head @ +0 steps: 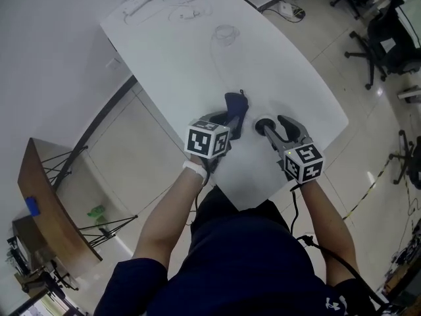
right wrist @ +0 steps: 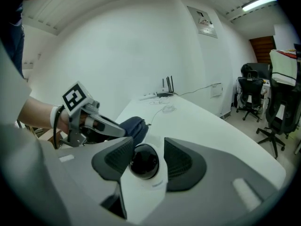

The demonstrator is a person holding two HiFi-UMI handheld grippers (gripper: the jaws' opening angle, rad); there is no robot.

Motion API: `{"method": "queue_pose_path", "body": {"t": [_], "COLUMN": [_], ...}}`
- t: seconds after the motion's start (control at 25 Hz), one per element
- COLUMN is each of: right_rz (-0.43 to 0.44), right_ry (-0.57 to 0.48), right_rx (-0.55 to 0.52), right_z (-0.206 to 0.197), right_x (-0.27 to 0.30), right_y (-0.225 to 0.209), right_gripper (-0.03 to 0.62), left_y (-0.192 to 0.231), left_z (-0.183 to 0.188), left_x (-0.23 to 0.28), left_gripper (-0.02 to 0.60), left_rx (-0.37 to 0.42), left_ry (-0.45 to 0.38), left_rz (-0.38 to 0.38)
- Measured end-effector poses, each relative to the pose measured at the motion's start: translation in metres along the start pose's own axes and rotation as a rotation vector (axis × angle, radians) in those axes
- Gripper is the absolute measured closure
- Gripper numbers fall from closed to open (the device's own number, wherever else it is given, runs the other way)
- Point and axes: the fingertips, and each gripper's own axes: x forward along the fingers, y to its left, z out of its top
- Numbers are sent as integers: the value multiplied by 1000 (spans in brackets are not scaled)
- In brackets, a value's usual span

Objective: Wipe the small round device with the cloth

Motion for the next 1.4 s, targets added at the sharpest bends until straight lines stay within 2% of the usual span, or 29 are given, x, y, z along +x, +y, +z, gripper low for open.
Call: {"method": "queue_pose_path", "body": {"t": [0.2, 0.32, 0.44, 0.68, 1.0, 1.4], "right_rz": [34, 89, 146, 180, 182, 182], "right_ry": [-12, 5, 29, 54, 45, 42], "right_rx": [-4, 14, 59, 144, 165, 180], "right_z": [14, 15, 10, -3, -2, -6], "right_x": [2, 5, 7, 6, 9, 10], "right_y": [-2, 3, 7, 4, 3, 1], "right_gripper": [384, 382, 382, 384, 384, 385], "left_y": [-40, -60, -66, -53, -40, -21], "left_z": [19, 17, 4, -22, -34, -56], "left_x": [-40, -40, -27, 0, 15, 30], "left_gripper": [509, 509, 511, 509, 503, 506], "left_rx": [-210, -312, -385, -484, -503, -525], "left_ry": [-185, -232, -236, -224, -189, -100], "left_rz": [-167, -259, -290, -263, -243, -138]}}
